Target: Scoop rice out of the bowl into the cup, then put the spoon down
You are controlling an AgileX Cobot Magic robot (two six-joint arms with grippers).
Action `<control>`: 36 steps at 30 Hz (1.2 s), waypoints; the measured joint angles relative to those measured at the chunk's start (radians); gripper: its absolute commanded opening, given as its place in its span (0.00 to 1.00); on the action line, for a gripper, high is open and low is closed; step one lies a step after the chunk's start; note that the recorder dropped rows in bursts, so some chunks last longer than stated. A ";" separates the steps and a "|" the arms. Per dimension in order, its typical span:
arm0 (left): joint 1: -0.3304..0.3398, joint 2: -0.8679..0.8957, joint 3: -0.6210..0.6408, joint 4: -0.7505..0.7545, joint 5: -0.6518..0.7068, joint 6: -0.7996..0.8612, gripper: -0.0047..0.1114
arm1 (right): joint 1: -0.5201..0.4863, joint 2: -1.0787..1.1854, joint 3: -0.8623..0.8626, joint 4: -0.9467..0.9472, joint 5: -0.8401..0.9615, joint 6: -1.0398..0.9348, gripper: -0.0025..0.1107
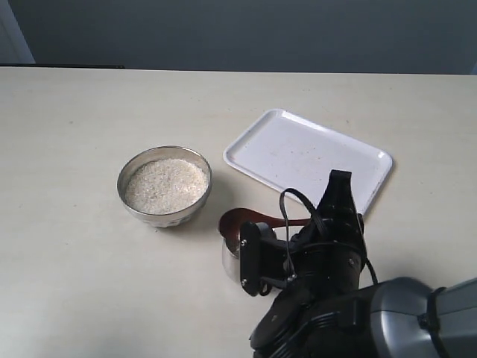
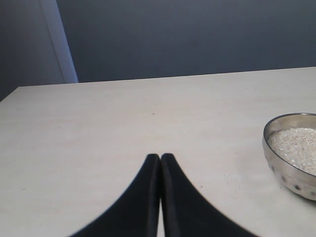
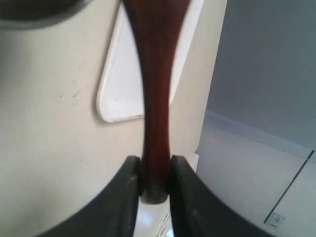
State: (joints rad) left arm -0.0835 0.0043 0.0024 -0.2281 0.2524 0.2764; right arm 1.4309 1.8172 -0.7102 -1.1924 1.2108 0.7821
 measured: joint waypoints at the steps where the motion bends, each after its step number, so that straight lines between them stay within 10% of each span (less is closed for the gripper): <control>1: 0.000 0.000 0.000 0.000 0.000 0.000 0.04 | 0.000 0.000 0.010 0.006 0.000 0.000 0.01; 36: 0.000 0.000 0.000 0.000 0.000 0.000 0.04 | -0.065 -0.014 0.034 -0.094 0.000 -0.075 0.01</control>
State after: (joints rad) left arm -0.0835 0.0043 0.0024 -0.2281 0.2524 0.2764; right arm 1.3658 1.8034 -0.6762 -1.2861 1.2108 0.7072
